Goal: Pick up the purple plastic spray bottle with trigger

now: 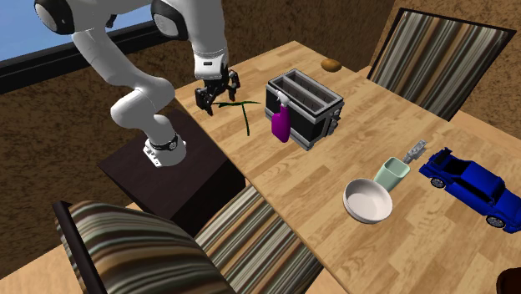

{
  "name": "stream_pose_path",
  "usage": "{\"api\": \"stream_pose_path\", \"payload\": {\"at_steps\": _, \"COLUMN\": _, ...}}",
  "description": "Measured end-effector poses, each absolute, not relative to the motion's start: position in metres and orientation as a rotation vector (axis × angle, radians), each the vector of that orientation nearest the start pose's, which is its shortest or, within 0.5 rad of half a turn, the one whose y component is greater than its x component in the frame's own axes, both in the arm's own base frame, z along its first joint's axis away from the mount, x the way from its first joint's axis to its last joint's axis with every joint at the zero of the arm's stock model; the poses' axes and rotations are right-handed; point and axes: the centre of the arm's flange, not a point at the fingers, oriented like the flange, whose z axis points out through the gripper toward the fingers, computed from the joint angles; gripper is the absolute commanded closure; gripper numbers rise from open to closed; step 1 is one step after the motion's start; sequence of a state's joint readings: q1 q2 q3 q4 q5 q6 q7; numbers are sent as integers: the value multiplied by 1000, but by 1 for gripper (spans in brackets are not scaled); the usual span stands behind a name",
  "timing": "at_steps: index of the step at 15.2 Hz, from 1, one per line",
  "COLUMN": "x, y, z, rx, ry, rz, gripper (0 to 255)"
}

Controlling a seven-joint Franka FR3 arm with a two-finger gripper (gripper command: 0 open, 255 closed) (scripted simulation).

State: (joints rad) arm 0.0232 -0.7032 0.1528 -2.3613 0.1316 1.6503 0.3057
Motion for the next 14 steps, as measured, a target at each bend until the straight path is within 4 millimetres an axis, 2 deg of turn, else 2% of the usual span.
{"api": "stream_pose_path", "payload": {"at_steps": 14, "x": 402, "y": 248, "z": 545, "rx": -3106, "ry": 401, "rz": -15, "gripper": 0}}
